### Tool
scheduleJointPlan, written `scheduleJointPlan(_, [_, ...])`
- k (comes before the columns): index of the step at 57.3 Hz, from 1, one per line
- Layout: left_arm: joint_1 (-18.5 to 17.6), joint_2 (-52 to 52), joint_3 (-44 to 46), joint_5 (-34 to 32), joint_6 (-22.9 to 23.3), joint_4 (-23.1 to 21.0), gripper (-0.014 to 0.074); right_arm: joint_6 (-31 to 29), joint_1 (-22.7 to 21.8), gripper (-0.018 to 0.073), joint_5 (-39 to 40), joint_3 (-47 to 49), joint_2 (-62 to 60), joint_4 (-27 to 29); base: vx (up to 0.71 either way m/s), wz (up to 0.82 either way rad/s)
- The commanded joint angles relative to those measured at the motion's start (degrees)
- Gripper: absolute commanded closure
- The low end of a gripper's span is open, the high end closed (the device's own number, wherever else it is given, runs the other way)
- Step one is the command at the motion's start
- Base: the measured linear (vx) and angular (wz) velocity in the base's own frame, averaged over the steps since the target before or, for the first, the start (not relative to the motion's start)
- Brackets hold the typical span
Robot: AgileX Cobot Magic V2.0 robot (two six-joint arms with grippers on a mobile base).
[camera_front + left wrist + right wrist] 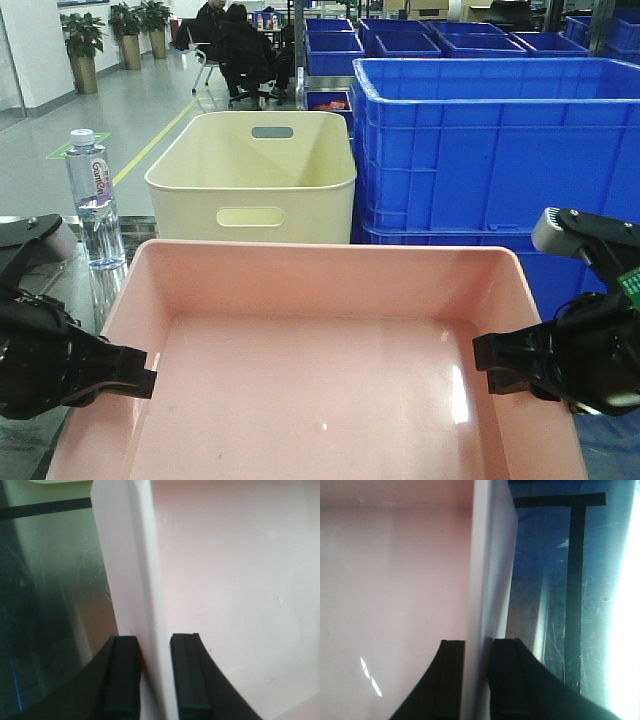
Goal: Grab pink bin and stack on right shelf
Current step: 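Lower the held pink bin onto the metal table with both grippers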
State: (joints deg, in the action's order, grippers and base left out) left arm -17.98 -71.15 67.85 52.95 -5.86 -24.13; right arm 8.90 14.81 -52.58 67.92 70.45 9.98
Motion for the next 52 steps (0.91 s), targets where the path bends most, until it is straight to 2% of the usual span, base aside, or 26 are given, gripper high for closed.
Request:
scheduleJointPlan(1, [-0.45, 1.99, 2.14, -2.57, -1.26, -4.58, 0.0598, -0.82, -0.08, 0.0568, 4.85, 2.23, -1.68, 3.08, 0.01, -0.03])
scheduleJointPlan(40, [-0.45, 1.93, 2.1, -2.14, -1.1, -4.59, 0.0598, -0.82, -0.08, 0.0568, 6.01, 2.23, -1.62, 3.13, 0.0, 0.0])
scheduleJointPlan(52, [-0.45, -2.01, 2.1, -1.19, -0.92, -4.02, 0.0598, -1.01, -0.08, 0.0566, 7.46, 2.23, 0.67, 2.9, 0.0, 0.0])
